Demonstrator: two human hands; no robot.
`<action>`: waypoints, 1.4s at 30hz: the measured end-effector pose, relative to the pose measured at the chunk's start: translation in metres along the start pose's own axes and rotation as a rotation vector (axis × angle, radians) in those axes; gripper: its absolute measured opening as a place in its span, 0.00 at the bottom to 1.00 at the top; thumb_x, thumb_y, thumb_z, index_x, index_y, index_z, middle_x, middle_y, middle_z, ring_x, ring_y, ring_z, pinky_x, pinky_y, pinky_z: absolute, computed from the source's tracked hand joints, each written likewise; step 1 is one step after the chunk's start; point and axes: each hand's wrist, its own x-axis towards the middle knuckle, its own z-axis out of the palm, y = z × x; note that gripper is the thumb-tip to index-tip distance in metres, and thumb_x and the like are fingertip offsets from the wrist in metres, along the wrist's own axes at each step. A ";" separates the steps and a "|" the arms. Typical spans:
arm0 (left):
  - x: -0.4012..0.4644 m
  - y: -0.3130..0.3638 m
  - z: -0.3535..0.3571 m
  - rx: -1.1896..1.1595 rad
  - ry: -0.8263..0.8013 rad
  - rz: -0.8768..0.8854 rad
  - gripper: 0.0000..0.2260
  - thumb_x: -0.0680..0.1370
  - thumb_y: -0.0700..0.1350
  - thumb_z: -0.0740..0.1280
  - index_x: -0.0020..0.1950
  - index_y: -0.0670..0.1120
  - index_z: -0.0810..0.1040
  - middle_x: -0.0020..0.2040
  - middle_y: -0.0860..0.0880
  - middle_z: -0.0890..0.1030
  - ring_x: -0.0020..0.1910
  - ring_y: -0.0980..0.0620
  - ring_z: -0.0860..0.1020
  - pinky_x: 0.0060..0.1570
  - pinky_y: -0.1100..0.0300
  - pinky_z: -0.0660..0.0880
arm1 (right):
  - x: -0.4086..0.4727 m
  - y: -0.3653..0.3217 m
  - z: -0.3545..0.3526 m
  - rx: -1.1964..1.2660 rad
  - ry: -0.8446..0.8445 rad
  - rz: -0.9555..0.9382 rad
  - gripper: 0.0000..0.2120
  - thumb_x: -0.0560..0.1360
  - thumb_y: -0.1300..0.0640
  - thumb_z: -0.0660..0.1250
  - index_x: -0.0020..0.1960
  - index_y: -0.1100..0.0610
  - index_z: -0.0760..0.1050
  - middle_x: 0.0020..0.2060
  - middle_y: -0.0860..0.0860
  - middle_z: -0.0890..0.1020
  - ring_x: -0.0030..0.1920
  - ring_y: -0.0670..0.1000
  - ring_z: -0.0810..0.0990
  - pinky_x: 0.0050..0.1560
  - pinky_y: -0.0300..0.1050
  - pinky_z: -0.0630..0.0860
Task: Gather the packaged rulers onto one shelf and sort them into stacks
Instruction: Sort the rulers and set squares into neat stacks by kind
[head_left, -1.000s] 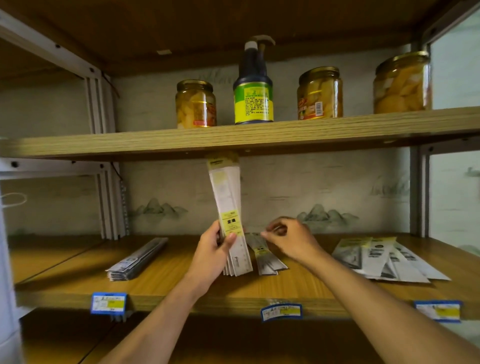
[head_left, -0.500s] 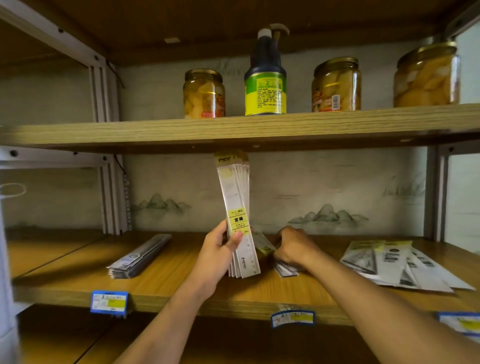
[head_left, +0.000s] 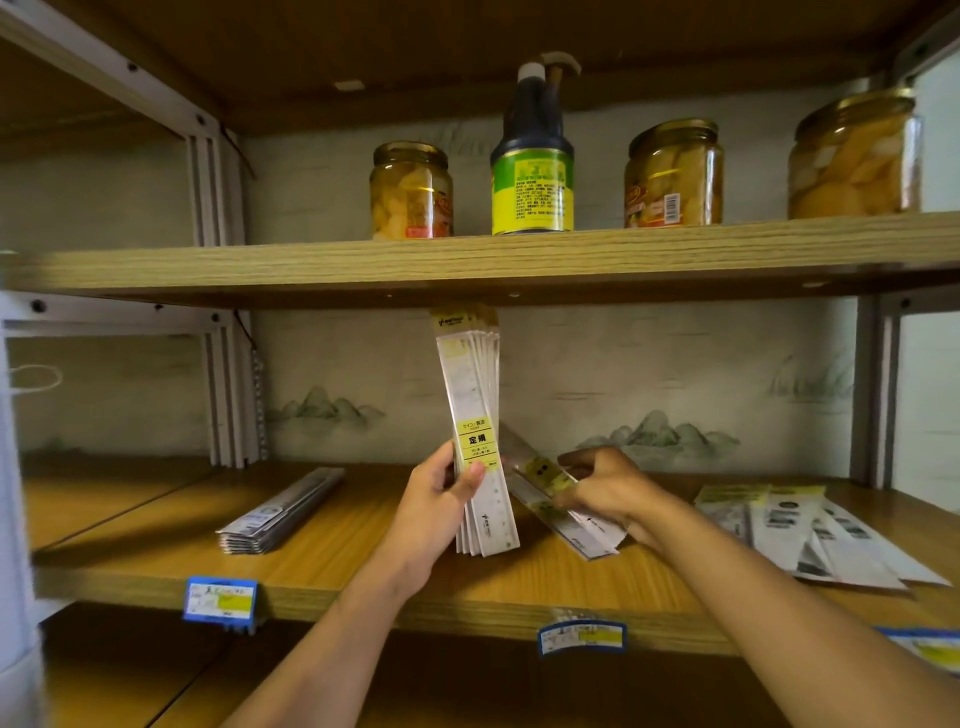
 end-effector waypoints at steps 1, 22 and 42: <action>0.001 0.000 0.000 0.002 0.003 -0.004 0.15 0.81 0.43 0.61 0.67 0.56 0.74 0.60 0.57 0.81 0.61 0.56 0.77 0.60 0.52 0.74 | -0.002 0.002 -0.002 0.120 0.020 -0.010 0.29 0.68 0.65 0.75 0.67 0.58 0.72 0.59 0.53 0.80 0.56 0.52 0.79 0.58 0.46 0.77; -0.006 0.007 0.001 0.041 -0.064 0.034 0.15 0.80 0.46 0.63 0.65 0.60 0.75 0.59 0.61 0.81 0.61 0.59 0.77 0.56 0.55 0.74 | -0.034 -0.018 0.029 0.279 0.079 -0.402 0.08 0.75 0.53 0.70 0.53 0.44 0.77 0.48 0.43 0.83 0.51 0.42 0.81 0.54 0.47 0.80; -0.009 0.008 0.002 0.006 -0.058 0.056 0.13 0.79 0.44 0.64 0.62 0.57 0.77 0.57 0.56 0.83 0.57 0.58 0.80 0.56 0.56 0.75 | -0.036 -0.018 0.033 0.114 0.134 -0.431 0.13 0.76 0.41 0.64 0.50 0.49 0.78 0.42 0.45 0.83 0.43 0.42 0.81 0.44 0.39 0.79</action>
